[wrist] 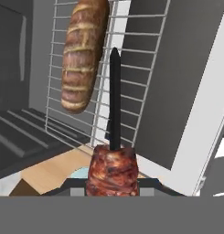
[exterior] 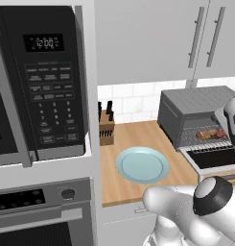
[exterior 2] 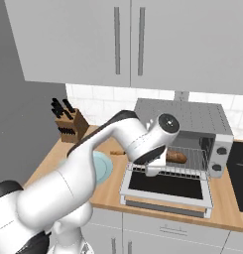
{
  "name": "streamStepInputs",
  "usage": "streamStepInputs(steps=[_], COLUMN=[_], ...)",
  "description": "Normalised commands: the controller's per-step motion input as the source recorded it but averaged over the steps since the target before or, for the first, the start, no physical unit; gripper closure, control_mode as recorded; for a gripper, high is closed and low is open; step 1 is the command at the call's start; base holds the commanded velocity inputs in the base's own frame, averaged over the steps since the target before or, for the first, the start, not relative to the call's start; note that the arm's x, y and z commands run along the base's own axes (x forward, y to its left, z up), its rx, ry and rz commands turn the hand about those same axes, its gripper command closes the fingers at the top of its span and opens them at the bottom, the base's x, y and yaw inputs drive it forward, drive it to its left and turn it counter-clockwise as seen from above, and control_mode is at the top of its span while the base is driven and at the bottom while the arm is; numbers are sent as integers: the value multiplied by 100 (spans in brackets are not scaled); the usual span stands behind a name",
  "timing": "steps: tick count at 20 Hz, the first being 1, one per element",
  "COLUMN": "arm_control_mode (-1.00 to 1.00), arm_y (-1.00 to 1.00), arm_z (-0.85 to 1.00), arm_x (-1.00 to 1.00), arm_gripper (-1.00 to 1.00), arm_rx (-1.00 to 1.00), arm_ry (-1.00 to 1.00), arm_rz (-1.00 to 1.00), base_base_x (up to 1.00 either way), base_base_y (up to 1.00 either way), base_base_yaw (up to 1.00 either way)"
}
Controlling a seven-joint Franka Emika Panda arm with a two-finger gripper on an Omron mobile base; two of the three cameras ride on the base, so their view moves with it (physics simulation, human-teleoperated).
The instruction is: Pick up the kebab skewer and baguette bread, and place them inside the toaster oven. Close the toaster oven door and start by setting the timer.
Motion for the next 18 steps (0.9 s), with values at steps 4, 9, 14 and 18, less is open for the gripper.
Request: streamStepInputs(steps=[4, 9, 14, 18], arm_control_mode=[-100, -100, -100, -100], arm_y=[-13, -11, -29, -41], arm_z=[-23, -30, -14, -3], arm_x=[11, 39, 34, 22], arm_gripper=[100, 100, 100, 100], arm_rx=[0, 1, 3, 1], arm_ry=[-12, -18, -14, -8], arm_rz=[-1, -8, -10, -9], base_base_x=[0, 0, 0, 0], base_base_y=[0, 0, 0, 0], base_base_yaw=[0, 0, 0, 0])
